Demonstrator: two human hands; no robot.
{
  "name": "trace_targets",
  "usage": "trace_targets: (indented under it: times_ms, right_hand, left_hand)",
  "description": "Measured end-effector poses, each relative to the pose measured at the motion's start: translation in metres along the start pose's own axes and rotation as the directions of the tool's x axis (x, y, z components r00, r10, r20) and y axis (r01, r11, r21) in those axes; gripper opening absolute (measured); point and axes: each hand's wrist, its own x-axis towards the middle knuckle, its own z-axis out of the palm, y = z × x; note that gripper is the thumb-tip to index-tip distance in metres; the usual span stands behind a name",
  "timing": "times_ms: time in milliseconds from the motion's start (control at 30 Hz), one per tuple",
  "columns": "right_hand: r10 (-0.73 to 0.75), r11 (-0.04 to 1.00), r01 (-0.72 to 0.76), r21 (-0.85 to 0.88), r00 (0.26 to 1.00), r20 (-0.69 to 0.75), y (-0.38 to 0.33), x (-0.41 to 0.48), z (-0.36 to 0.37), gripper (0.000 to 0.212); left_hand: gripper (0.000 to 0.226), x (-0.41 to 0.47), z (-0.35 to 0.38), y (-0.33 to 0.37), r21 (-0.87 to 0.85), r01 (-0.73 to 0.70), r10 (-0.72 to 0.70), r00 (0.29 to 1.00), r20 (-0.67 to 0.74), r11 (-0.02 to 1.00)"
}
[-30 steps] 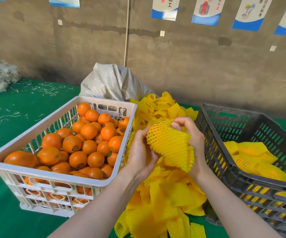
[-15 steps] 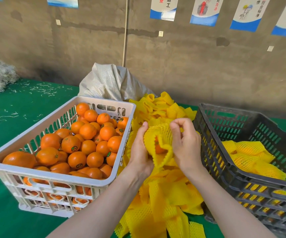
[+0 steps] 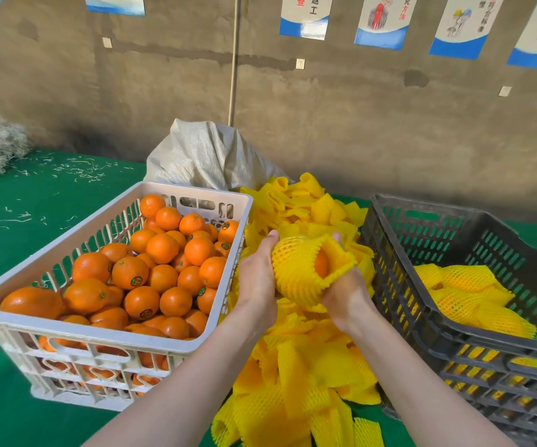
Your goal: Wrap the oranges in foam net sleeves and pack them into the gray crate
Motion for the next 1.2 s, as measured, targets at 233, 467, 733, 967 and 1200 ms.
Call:
trace_targets:
  times_ms: [233,467,733,967,1200]
  right_hand:
    - [0.021,0.984,-0.023,0.177,1.0,0.01,0.008,0.004,-0.006,0.026]
    - [0.041,0.944,-0.056,0.325,0.998,0.054,0.006,0.004,-0.01,0.025]
    - [0.072,0.929,-0.123,0.348,0.985,0.157,0.002,0.0,-0.013,0.028]
    - [0.031,0.917,-0.064,0.395,0.996,0.089,0.003,0.002,-0.01,0.035]
    - [-0.623,0.625,0.602,-0.497,0.768,0.147,0.006,0.002,-0.025,0.047]
  left_hand:
    - [0.056,0.008,-0.007,-0.011,0.403,-0.495,0.506,0.858,0.088,0.77]
    - [0.044,0.019,-0.004,-0.008,0.274,-0.249,0.219,0.967,0.133,0.929]
    - [0.045,0.023,-0.004,-0.009,0.265,-0.247,0.191,0.957,0.221,0.932]
    - [0.03,0.021,-0.013,-0.014,0.551,-0.492,0.507,0.851,0.14,0.674]
    - [0.059,0.004,-0.005,0.007,0.377,0.239,-0.385,0.841,0.38,0.895]
